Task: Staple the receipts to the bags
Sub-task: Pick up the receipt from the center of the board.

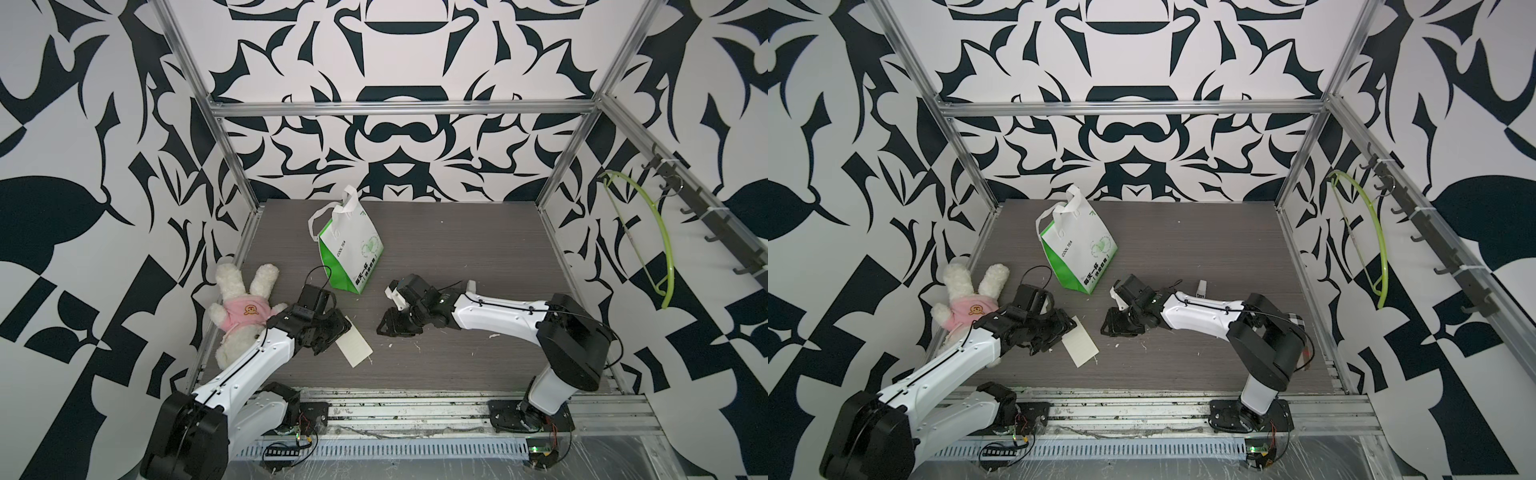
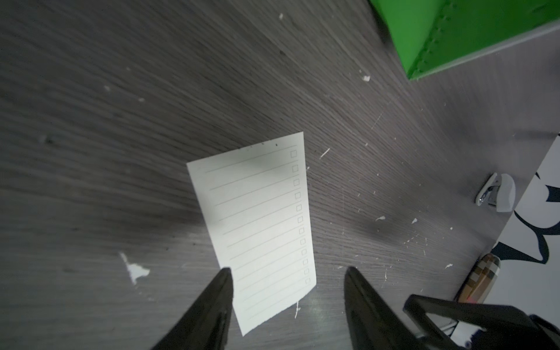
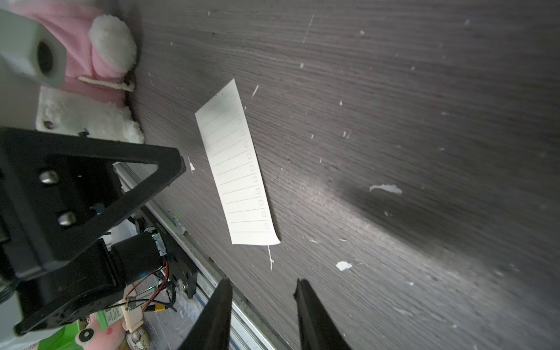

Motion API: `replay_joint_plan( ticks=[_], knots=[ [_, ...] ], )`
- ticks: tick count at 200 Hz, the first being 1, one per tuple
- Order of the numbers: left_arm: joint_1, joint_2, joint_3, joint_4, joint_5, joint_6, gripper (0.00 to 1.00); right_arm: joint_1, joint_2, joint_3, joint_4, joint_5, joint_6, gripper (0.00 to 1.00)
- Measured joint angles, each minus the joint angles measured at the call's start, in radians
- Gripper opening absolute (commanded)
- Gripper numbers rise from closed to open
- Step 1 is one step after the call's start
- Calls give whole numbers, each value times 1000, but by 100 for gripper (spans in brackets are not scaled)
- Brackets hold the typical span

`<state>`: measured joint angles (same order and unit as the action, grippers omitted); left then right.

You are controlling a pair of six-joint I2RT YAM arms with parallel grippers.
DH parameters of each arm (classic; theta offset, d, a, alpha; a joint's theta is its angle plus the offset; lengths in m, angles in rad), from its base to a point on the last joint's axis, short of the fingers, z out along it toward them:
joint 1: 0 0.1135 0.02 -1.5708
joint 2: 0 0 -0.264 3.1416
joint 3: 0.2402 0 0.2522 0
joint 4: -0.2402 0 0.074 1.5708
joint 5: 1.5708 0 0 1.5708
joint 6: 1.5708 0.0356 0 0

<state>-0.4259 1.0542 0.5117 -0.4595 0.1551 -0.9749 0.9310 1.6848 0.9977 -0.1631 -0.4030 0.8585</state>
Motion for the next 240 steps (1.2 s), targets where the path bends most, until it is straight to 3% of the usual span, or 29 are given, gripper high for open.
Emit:
replay_joint_plan(
  ticks=[72,149,240],
  knots=[
    [-19,50,-45,52,-1,-13,63,74,102,-36,123,38,116,38],
    [-23,59,-84,131,13,-19,63,84,148,-37,205,47,191,44],
    [-41,133,-90,285,49,-25,63,84,213,-102,539,-31,322,50]
  ],
)
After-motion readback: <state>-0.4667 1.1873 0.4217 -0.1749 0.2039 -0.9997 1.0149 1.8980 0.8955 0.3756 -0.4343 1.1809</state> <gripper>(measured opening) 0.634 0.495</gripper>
